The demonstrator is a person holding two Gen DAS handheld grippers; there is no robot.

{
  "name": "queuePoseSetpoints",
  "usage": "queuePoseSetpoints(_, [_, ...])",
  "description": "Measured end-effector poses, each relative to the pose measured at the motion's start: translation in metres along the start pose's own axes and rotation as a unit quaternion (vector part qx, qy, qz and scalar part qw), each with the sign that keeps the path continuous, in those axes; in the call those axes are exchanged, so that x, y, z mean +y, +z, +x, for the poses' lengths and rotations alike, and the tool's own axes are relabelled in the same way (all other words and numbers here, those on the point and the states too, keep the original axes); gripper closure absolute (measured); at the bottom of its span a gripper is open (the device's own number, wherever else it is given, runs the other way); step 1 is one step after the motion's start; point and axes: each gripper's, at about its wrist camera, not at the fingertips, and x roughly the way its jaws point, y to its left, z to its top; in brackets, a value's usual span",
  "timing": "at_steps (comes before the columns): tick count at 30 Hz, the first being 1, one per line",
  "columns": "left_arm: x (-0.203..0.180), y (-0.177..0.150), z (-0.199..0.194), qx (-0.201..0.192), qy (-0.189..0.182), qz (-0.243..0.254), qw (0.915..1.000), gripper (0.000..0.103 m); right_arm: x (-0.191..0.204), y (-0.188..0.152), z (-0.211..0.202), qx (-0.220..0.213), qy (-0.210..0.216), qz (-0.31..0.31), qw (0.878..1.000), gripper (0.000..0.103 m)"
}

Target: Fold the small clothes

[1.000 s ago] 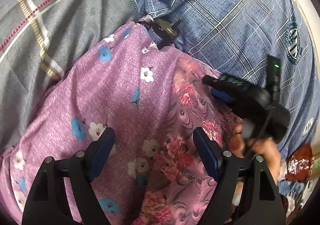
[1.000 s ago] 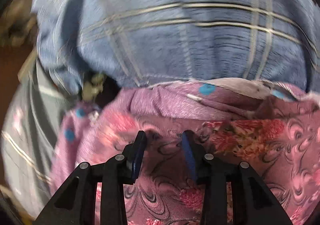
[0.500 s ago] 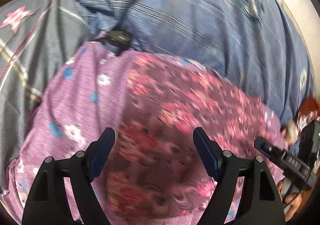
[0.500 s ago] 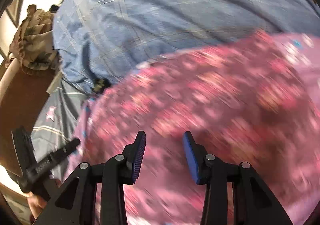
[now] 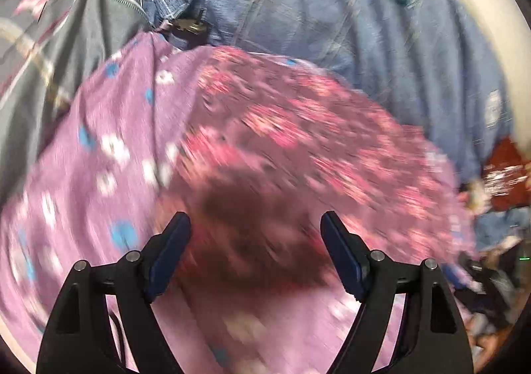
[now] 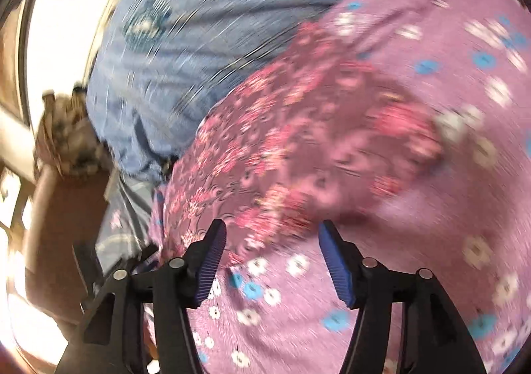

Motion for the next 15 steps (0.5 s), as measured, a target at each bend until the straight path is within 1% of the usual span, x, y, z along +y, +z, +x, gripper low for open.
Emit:
queuePoseSetpoints(1, [-0.003,-0.010,-0.004,-0.002,-0.017,-0.008,0.9998,0.022,-0.009,-0.002,-0.004,-0.006,0.006,0.018,1.000,0.041])
queuePoseSetpoints(2, [-0.006,-0.024,-0.008,0.000,-0.046,-0.018,0.9988,0.022,-0.024,-0.006,-0.008,-0.015,0.017,0.045,0.999,0.039])
queuePoseSetpoints(4, [-0.009,-0.040,-0.003,0.016,-0.079,-0.036,0.9961,0.022,-0.044,-0.007,-0.012,-0.026,0.025,0.093,0.995,0.039])
queuePoseSetpoints(6, [-0.004,-0.048,0.013,0.035,-0.098,-0.077,0.9915,0.022,-0.058,-0.005,-0.011,-0.029,0.041,0.130,0.990,0.038])
queuePoseSetpoints(7, [-0.003,-0.047,0.017,0.039,-0.101,-0.089,0.9902,0.022,-0.065,-0.003,-0.010,-0.032,0.049,0.145,0.988,0.037])
queuePoseSetpoints(8, [0.000,-0.046,0.023,0.037,-0.106,-0.105,0.9881,0.022,-0.072,-0.001,-0.009,-0.037,0.047,0.156,0.986,0.037])
queuePoseSetpoints(10, [0.005,-0.039,0.028,0.012,-0.118,-0.131,0.9842,0.022,-0.079,0.002,-0.007,-0.046,0.052,0.172,0.983,0.039])
queuePoseSetpoints(12, [0.007,-0.032,0.033,-0.004,-0.125,-0.147,0.9812,0.022,-0.080,0.009,-0.005,-0.060,0.061,0.177,0.980,0.039])
queuePoseSetpoints(14, [0.011,-0.026,0.041,-0.018,-0.136,-0.171,0.9756,0.022,-0.076,0.018,0.001,-0.073,0.049,0.167,0.982,0.038])
queuePoseSetpoints(15, [0.014,-0.023,0.044,-0.026,-0.147,-0.188,0.9708,0.022,-0.076,0.020,0.003,-0.077,0.051,0.169,0.981,0.038])
